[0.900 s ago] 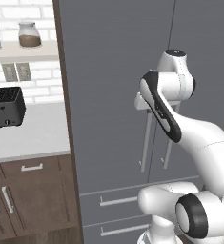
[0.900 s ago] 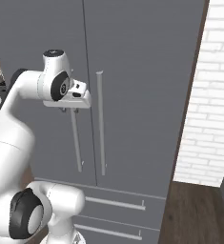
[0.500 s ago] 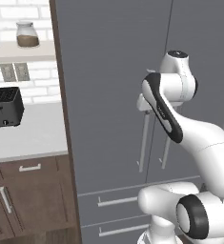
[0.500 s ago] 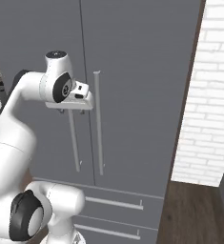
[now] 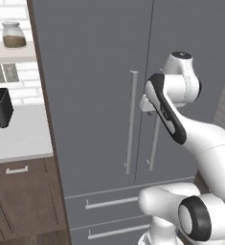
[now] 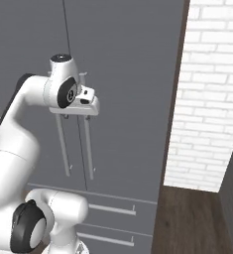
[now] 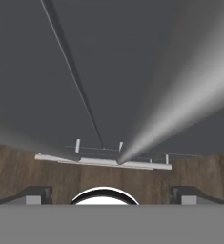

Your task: Take the strawberry from the fridge and place it on top of the pancake, located on the dining counter.

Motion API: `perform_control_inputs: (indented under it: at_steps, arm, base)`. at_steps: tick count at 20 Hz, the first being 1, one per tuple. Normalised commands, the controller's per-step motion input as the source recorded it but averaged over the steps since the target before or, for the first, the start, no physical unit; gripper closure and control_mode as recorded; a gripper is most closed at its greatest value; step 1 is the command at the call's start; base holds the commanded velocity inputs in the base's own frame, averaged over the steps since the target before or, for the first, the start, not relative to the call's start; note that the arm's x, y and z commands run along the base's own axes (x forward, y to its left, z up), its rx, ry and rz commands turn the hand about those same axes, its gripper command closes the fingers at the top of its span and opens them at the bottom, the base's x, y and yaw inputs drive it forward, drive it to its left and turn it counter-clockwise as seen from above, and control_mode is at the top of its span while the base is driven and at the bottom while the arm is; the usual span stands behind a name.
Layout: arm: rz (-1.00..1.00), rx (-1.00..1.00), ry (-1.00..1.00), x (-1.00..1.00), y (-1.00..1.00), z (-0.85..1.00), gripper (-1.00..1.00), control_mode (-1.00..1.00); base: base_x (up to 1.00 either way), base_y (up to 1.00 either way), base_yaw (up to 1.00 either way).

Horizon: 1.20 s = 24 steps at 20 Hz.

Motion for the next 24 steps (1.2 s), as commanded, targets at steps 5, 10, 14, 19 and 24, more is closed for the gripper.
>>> perform_control_inputs:
  at_steps: [5, 10, 14, 19, 24]
  arm:
    - [0.00, 0.00, 0.00, 0.00, 0.00, 0.00, -1.00, 1.00]
    - [0.00, 0.00, 0.00, 0.00, 0.00, 0.00, -1.00, 1.00]
    - [0.00, 0.00, 0.00, 0.00, 0.00, 0.00, -1.00, 1.00]
    - [0.00, 0.00, 0.00, 0.00, 0.00, 0.00, -1.00, 1.00]
    - [0.00, 0.00, -0.02, 0.09, 0.00, -0.05, -1.00, -1.00]
  base:
    - [-0.27, 0.13, 0.00]
    - [-0.58, 0.15, 0.00]
    - [-0.44, 0.12, 0.00]
    - [-0.19, 0.07, 0.00]
    - [0.00, 0.00, 0.00]
